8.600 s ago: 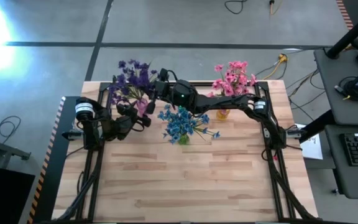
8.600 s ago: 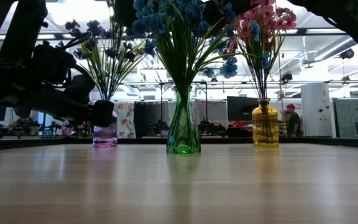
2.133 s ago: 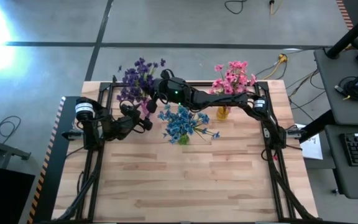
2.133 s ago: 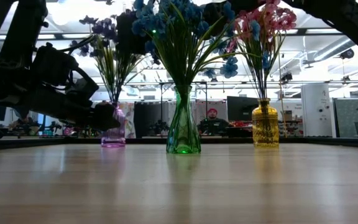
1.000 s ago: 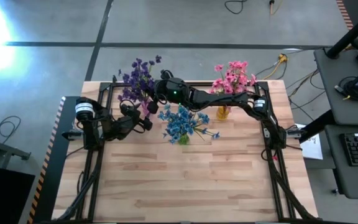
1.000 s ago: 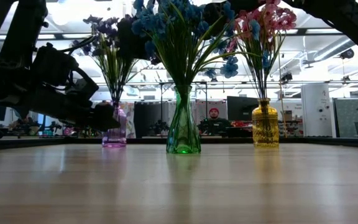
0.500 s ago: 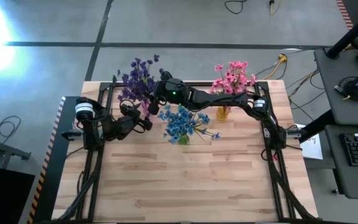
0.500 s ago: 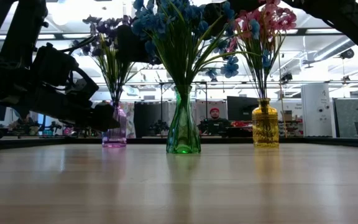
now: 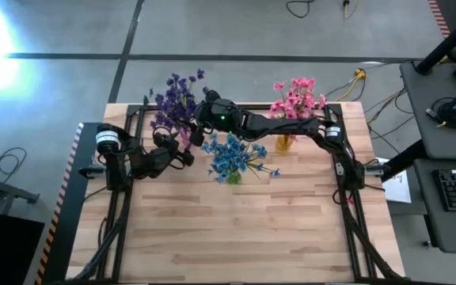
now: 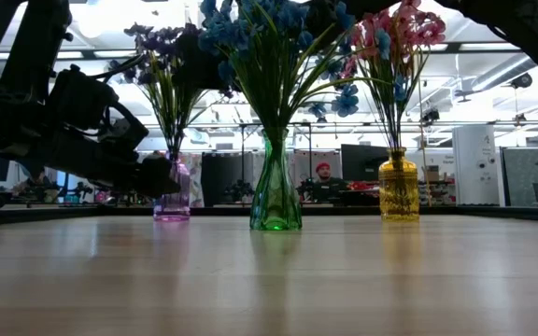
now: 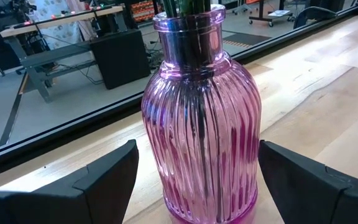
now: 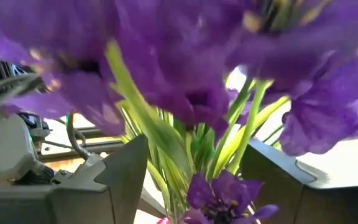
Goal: Sort flowers into vase by color
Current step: Put the violet flowers into the violet vase
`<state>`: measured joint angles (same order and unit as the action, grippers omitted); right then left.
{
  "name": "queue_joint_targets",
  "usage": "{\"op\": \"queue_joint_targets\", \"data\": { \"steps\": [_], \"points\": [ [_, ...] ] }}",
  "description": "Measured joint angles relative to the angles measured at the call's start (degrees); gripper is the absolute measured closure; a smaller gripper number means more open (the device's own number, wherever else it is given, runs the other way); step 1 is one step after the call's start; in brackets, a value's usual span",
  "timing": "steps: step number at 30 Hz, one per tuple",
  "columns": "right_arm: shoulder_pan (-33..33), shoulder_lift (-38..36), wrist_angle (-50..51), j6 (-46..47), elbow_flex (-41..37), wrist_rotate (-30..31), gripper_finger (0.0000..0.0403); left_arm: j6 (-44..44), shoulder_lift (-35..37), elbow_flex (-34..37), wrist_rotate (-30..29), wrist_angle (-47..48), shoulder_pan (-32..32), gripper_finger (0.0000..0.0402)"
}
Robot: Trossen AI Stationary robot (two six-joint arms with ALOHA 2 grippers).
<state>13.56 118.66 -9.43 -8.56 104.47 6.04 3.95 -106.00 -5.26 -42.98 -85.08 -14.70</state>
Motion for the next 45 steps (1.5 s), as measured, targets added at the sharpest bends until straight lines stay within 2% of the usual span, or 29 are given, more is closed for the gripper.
{"op": "queue_joint_targets", "data": {
  "steps": [10, 16, 45],
  "points": [
    [-0.3, -2.24, 2.01, 0.66, 0.0, 0.02, 0.0113, 0.0, 0.0, 0.0, -0.05, 0.0, 0.01, 0.0092],
    [-0.53, -2.61, 2.7, 0.63, 0.0, 0.06, 0.0094, 0.46, 0.0, 0.0, -0.04, -0.02, 0.02, 0.0092],
    [-0.96, -5.95, 3.85, 2.54, 0.0, -0.04, 0.0083, 3.5, 3.38, 3.08, -1.51, -0.07, 0.28, 0.0092]
  ]
}}
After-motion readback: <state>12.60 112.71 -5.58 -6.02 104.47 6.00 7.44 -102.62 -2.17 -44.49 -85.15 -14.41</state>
